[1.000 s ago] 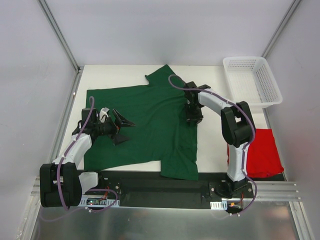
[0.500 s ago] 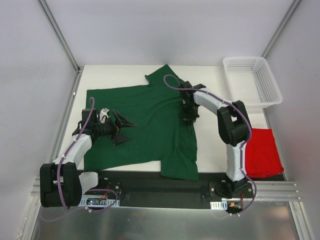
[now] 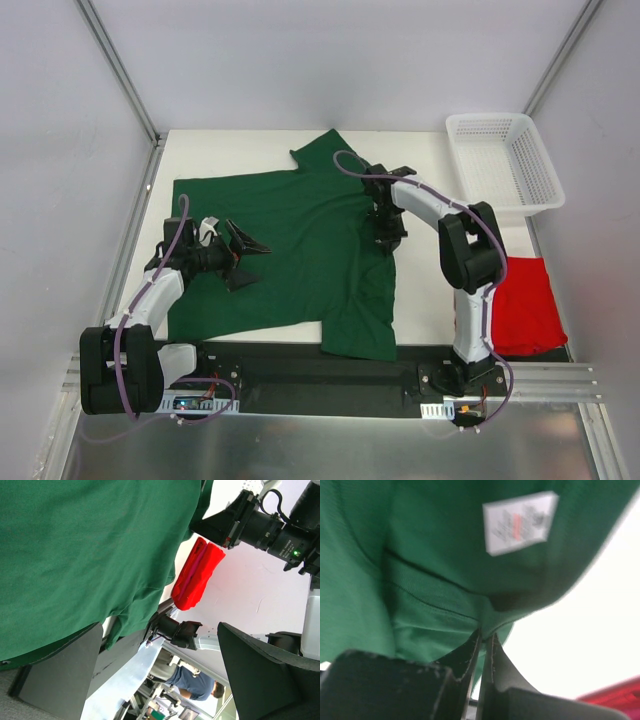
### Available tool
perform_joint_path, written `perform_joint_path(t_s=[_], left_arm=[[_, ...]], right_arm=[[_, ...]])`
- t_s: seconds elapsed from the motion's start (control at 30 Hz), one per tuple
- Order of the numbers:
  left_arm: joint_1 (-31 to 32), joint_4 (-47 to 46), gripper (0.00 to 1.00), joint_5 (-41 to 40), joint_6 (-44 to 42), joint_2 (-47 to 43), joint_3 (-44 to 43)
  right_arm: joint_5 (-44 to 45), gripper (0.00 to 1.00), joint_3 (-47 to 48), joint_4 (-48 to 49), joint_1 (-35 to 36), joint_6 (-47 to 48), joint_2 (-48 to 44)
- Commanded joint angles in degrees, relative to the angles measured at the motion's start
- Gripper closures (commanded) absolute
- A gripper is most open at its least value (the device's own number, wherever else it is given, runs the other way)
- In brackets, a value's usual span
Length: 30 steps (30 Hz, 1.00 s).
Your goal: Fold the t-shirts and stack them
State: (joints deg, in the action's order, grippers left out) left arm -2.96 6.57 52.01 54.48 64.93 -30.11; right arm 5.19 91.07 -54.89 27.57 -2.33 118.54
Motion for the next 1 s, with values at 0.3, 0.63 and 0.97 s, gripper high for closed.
perform_joint_path(t_s=[0.3, 0.63, 0.97], left_arm=[[0.4, -1.2, 0.01, 1.5, -0.4, 0.2, -0.8], [0.4, -1.3, 0.01, 2.2, -0.8, 0.9, -0.9], [0.4, -1.4, 0.01, 2.0, -1.6, 2.0, -1.4]], right_arm=[[7.5, 0.99, -0.8, -8.2, -3.1, 1.4, -7.7], [12.3, 0.99, -1.2, -10.8, -5.2, 1.9, -8.2], [13.6, 0.04, -1.6, -10.2, -5.6, 2.5, -12.7]])
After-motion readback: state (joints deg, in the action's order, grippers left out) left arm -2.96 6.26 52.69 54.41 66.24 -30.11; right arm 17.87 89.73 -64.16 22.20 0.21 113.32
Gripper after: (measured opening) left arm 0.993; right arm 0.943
